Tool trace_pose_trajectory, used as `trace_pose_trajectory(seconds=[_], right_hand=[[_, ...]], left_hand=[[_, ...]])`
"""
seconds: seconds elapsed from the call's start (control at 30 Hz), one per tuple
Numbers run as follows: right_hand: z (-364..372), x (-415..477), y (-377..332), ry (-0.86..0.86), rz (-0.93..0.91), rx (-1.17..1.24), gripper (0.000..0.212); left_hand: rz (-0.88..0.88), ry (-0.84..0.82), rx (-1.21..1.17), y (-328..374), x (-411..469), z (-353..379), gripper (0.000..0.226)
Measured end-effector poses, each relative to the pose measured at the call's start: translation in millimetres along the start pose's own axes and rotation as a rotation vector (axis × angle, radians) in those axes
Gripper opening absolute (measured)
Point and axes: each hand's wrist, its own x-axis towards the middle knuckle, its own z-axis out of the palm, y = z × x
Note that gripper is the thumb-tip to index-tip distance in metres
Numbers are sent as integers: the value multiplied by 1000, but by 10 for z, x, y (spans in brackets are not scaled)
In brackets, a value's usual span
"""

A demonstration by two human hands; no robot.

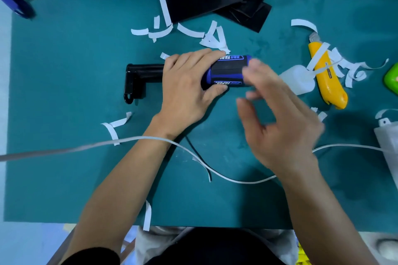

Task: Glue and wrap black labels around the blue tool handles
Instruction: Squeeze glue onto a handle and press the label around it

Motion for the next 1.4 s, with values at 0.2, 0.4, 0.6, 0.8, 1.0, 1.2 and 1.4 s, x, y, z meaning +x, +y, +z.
trace_pose_trajectory(seconds=[0.2,0.4,0.6,0.8,1.0,1.2,1.4], right_hand=[[-480,-65,655,435,366,150,8],[-169,-16,740,-146,543,72,47],[-113,298,661,-46,624,476,34],[33,427,597,3,597,536,31],[-17,369,661,71,767,846,18],[32,335,624,-50,806,1027,17],[28,317,692,65,938,1124,21]], left_hand=[[-33,-23,-3,1,15,0,57],[-42,-23,0,19,23,-8,56],[-59,-23,5,39,23,-14,58],[-63,-30,6,48,26,-24,58],[-58,-36,14,51,19,-18,57],[-68,-48,16,65,26,-30,56],[-113,-39,-7,77,27,-13,62]])
